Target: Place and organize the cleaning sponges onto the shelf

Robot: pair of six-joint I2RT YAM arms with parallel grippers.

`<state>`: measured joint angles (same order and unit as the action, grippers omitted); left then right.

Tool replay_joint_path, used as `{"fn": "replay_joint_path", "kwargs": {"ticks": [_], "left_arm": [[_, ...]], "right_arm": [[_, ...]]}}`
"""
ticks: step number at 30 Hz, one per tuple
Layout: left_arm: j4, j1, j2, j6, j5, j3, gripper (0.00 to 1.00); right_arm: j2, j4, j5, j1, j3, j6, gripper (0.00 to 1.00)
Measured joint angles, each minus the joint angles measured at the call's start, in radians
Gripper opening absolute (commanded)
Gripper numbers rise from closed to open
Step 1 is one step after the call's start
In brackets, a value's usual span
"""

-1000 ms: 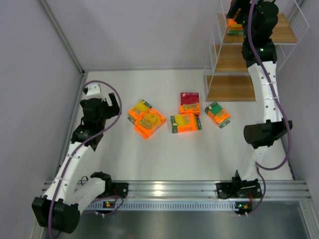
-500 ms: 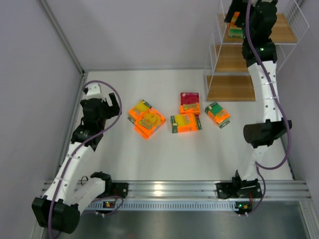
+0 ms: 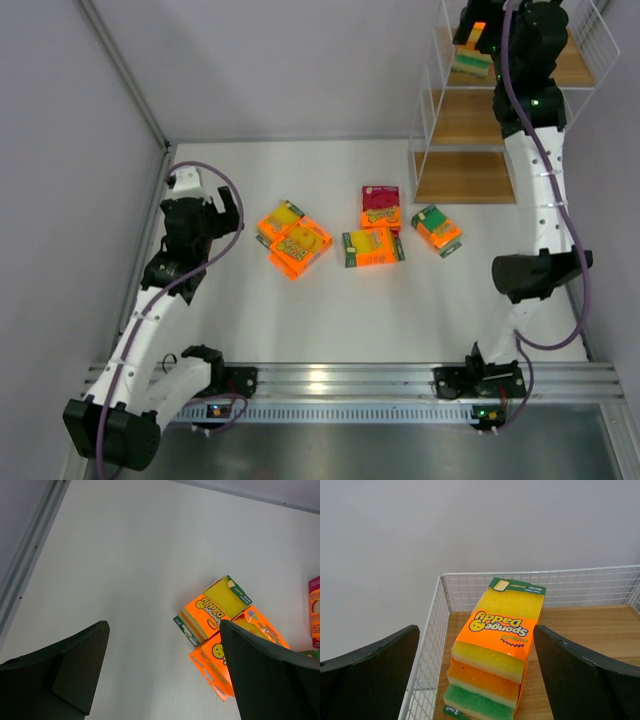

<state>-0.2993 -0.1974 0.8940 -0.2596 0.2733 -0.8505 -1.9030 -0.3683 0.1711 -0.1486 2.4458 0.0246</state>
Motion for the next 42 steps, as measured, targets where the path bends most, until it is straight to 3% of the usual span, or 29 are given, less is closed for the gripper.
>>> {"fn": "replay_joint_path", "kwargs": {"ticks": [9, 15, 16, 18, 19, 25, 28, 42], "left_arm": [[0.0, 0.001, 0.036, -0.001, -0.045, -0.016, 0.98], [0.0, 0.001, 0.019, -0.004, -0.053, -0.016, 0.98], [0.0, 0.001, 0.018, -0.005, -0.053, -0.016, 0.98], [0.001, 0.001, 0.016, -0.005, -0.056, -0.016, 0.98], [0.0, 0.001, 0.016, -0.004, -0.059, -0.016, 0.98], [0.0, 0.001, 0.014, -0.003, -0.055, -0.016, 0.98], [0.0, 0.001, 0.012, 0.001, -0.043, -0.016, 0.98], [0.001, 0.001, 0.016, 0.027, 0.008, -0.016, 0.98]], "right_arm": [[0.259, 0.009, -0.076, 0.0, -0.124, 0.033, 1.0], [0.324, 0.021, -0.056, 0.039, -0.15, 0.031, 0.97], [0.325, 0.024, -0.053, 0.053, -0.163, 0.03, 0.94], [0.322, 0.025, -0.05, 0.09, -0.204, 0.028, 0.77], [0.317, 0.025, -0.049, 0.1, -0.217, 0.027, 0.61], [0.225, 0.031, -0.058, 0.176, -0.244, 0.042, 0.12], [0.177, 0.034, -0.061, 0.217, -0.24, 0.049, 0.0], [-0.011, 0.16, -0.283, 0.283, -0.134, 0.047, 0.0]]}}
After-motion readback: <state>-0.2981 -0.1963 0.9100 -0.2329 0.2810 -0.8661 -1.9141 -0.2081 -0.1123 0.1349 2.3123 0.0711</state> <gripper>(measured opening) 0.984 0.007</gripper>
